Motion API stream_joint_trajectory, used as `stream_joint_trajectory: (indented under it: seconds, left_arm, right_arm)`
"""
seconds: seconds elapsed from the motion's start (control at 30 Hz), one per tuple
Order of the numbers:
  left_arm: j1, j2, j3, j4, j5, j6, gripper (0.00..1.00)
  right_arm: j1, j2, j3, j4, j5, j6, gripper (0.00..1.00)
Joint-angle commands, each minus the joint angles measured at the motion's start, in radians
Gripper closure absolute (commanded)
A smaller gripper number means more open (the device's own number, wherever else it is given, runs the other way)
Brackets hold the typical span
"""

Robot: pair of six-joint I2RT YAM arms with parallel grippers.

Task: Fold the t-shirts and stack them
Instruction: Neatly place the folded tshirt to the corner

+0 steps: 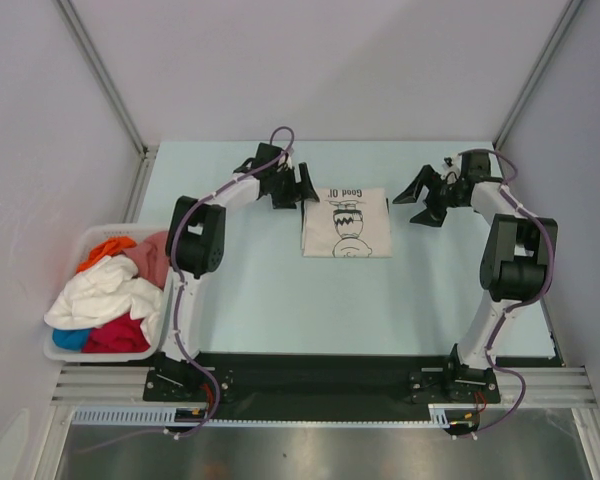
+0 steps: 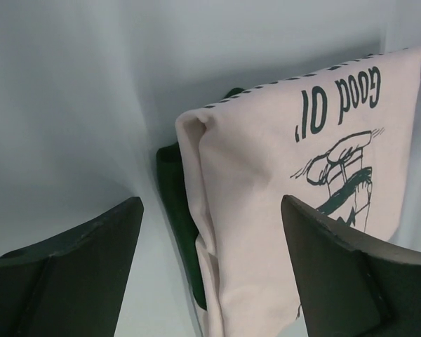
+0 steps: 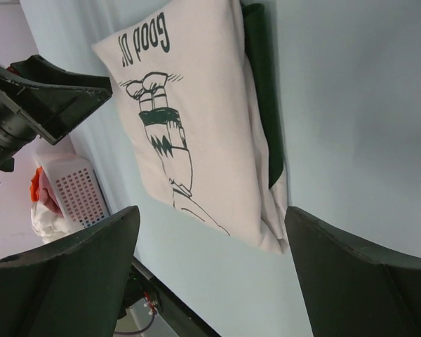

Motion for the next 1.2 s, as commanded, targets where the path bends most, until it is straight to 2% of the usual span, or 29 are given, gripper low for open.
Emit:
stream_joint_trajectory:
  seconds: [0.0,0.33,0.53,0.63,0.7,0.73,0.83,0.87,0.9,1.03,1.17]
  left_arm:
    - [0.001,0.05,0.029,-0.009,0.034,0.015,0.14]
    - [-0.01,0.095,-0.002,0.02,0.102,-0.022,0.19]
    - [-0.01,0.104,-0.035,0.087,0.136,-0.09,0.28]
    - [-0.01,0.102,-0.031,0.096,0.136,-0.107,0.39]
    - [-0.008,0.101,-0.026,0.1,0.131,-0.108,0.53]
    - [-0.007,0.101,-0.025,0.093,0.127,-0.106,0.65]
    - [0.007,0.089,-0.025,0.074,0.111,-0.089,0.83]
    - [0.015,0.082,-0.023,0.045,0.099,-0.077,0.95]
    - [0.018,0.069,-0.014,0.02,0.085,-0.063,1.0]
    - [0.045,0.024,0.011,-0.148,-0.008,0.052,1.0]
    - [0.099,-0.036,0.028,-0.249,-0.143,0.152,1.0]
  right_arm:
    - [-0.021,-0.043,-0.017,0.039,-0.023,0.002,0.09]
    - [-0.024,-0.033,-0.01,0.056,-0.034,0.016,0.09]
    - [-0.028,-0.038,-0.019,0.054,-0.035,0.013,0.09]
    - [-0.031,-0.044,-0.031,0.054,-0.037,0.013,0.09]
    - [-0.031,-0.052,-0.039,0.054,-0.039,0.014,0.09]
    - [-0.031,-0.061,-0.048,0.054,-0.037,0.016,0.09]
    - [-0.028,-0.087,-0.063,0.054,-0.029,0.034,0.09]
    - [-0.027,-0.098,-0.075,0.051,-0.022,0.045,0.09]
    - [-0.022,-0.107,-0.082,0.045,-0.02,0.051,0.1]
    - [0.021,-0.161,-0.1,-0.012,0.017,0.068,0.1]
    - [0.091,-0.223,-0.123,-0.047,0.024,0.079,0.09]
